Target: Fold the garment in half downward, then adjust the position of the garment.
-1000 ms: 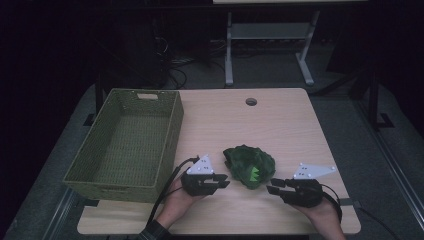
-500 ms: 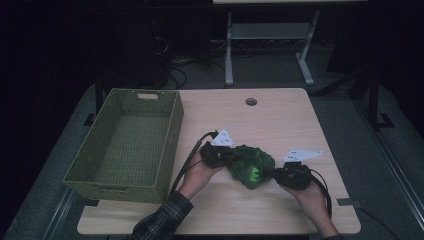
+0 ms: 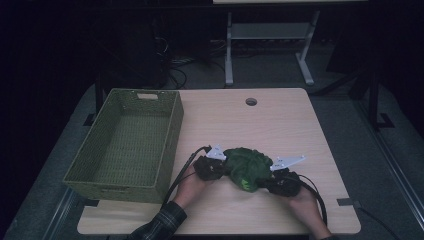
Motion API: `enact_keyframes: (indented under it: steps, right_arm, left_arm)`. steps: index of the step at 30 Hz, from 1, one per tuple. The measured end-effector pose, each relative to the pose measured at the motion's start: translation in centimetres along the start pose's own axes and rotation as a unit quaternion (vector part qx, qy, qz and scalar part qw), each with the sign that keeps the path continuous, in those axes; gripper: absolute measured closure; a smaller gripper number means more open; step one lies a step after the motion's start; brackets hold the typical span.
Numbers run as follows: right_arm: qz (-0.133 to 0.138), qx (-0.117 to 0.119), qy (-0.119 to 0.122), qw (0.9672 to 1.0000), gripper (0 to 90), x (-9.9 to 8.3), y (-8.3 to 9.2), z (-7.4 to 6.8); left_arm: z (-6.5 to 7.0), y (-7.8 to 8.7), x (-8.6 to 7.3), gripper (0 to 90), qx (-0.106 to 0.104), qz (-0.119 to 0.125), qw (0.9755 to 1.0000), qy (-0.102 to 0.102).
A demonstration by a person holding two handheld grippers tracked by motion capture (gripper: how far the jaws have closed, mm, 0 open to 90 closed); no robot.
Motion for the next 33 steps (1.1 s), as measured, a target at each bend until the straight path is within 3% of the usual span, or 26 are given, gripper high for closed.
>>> enact_keyframes:
  steps: [3, 5, 7, 12, 20, 26, 33]
  right_arm:
    - [-0.017, -0.001, 0.003, 0.9999, 90.0, -0.5, -0.5, -0.1]
    - [-0.017, -0.001, 0.002, 0.9998, 90.0, -0.5, -0.7, -0.1]
    - [-0.017, 0.000, 0.000, 0.9999, 90.0, -0.6, -0.8, -0.1]
    - [-0.018, -0.003, 0.009, 0.9998, 90.0, -0.6, -0.8, -0.2]
    - [0.026, -0.017, 0.021, 0.9993, 90.0, -0.1, 1.9, 0.0]
    - [0.057, -0.036, 0.011, 0.9977, 90.0, 0.1, 4.6, 1.4]
    - [0.077, -0.071, -0.003, 0.9944, 90.0, 0.7, 6.7, 4.5]
  left_arm:
    - [0.0, -0.4, -0.3, 89.8, 0.000, -0.004, 1.0000, -0.002]
    - [0.0, -0.5, -0.2, 89.8, 0.002, -0.002, 1.0000, -0.001]
    - [-0.2, -0.6, -0.1, 89.8, 0.009, -0.005, 0.9999, -0.013]
    - [-0.5, -0.9, 0.2, 89.8, 0.010, 0.000, 0.9999, -0.008]
    - [-0.5, 0.2, 0.5, 89.7, 0.001, 0.013, 0.9999, 0.007]
    - [0.2, 1.7, 0.6, 89.7, -0.008, 0.021, 0.9997, 0.005]
    - [2.1, 3.3, 0.6, 89.7, -0.024, 0.028, 0.9993, 0.002]
Point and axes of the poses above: each handheld gripper's, and its own axes: y roughly backward along the jaws, x roughly out of its top, z roughly to its right, the point moved 10 cm from there along -y, roughly forward along the jaws, and after that the axes turned 6 degrees about x, right-handed, at the moved point
